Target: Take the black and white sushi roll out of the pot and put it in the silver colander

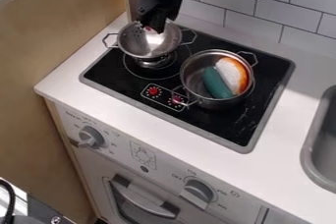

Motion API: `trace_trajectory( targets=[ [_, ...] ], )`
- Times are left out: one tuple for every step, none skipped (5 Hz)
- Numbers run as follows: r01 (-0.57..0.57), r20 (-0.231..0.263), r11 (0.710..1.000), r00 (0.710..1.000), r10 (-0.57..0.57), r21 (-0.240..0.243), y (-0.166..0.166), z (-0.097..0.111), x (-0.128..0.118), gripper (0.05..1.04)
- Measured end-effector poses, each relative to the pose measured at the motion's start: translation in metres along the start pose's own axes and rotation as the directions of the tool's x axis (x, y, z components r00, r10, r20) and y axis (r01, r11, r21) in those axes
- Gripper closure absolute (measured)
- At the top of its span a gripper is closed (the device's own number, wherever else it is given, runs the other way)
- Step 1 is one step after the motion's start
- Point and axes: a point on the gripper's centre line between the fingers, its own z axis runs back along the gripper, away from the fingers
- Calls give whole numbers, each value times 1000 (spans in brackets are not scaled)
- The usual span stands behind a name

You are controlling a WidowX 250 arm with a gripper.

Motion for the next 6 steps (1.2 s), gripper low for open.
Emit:
trace_trajectory(
  targets=[
    [0,-8,1000,1000,0,-18,-2,-11,7,646],
    [-10,-10,1000,1000,10,-26,-5,-14,7,481],
    [-10,-8,999,1000,9,-35,-6,-14,6,198],
    [-11,-3,999,1000,11,-31,-5,-14,2,81],
    [-3,-10,1000,1000,3,-15,-1,-16,-4,84],
    [3,-26,1000,1000,-3,13,2,-14,-14,84]
  ],
)
